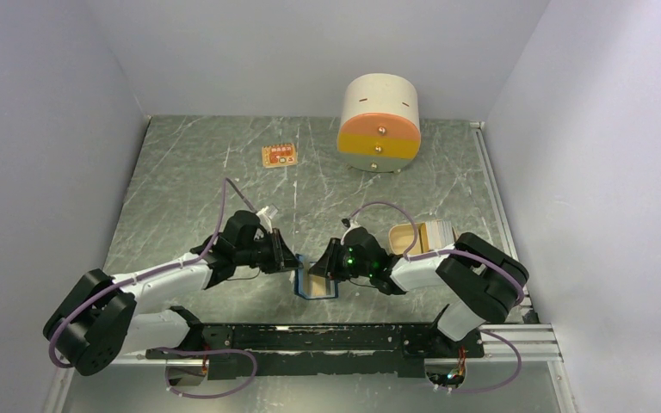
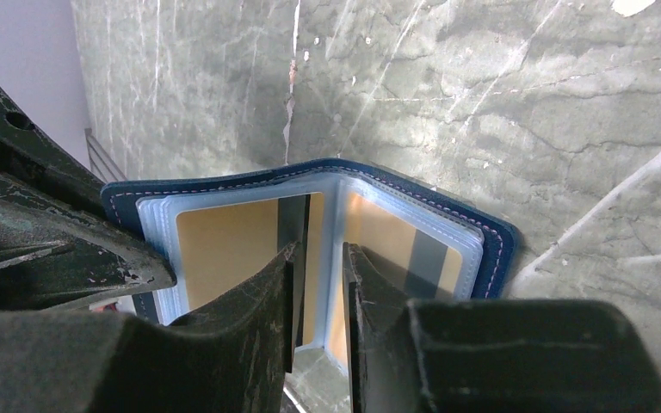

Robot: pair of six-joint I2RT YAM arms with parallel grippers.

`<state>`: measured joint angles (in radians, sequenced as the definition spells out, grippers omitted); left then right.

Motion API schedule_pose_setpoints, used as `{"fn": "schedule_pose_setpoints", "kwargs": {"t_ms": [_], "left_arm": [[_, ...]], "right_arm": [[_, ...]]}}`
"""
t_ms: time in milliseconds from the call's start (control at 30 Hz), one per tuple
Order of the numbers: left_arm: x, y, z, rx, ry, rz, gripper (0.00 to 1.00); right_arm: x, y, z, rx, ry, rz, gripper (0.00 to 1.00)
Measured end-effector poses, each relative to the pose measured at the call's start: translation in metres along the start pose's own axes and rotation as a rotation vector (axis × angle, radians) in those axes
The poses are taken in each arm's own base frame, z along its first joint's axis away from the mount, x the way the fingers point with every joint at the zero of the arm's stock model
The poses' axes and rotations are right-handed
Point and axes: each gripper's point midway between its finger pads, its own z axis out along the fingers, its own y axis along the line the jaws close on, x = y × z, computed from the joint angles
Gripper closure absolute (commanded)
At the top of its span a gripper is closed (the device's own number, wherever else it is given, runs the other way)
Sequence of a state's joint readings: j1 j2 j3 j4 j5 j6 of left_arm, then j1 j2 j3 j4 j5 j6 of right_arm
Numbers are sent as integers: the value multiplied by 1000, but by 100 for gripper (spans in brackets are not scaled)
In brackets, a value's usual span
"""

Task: Put the credit cards into the card holder
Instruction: Insert the credit card into the card holder.

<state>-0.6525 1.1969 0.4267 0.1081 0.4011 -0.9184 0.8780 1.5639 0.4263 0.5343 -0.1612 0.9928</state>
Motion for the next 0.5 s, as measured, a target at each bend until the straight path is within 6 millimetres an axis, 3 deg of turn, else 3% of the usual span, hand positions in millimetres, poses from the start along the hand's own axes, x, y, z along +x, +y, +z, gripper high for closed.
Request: {"fn": "schedule_pose_setpoints", "kwargs": {"t_ms": [133,500], "left_arm": [[1,1,1,10,-4,5,91],[2,-2,1,47,-12,20,85]], "right_arm": [[0,0,0,0,0,0,71],[0,0,0,-2,-1,1,70]]}}
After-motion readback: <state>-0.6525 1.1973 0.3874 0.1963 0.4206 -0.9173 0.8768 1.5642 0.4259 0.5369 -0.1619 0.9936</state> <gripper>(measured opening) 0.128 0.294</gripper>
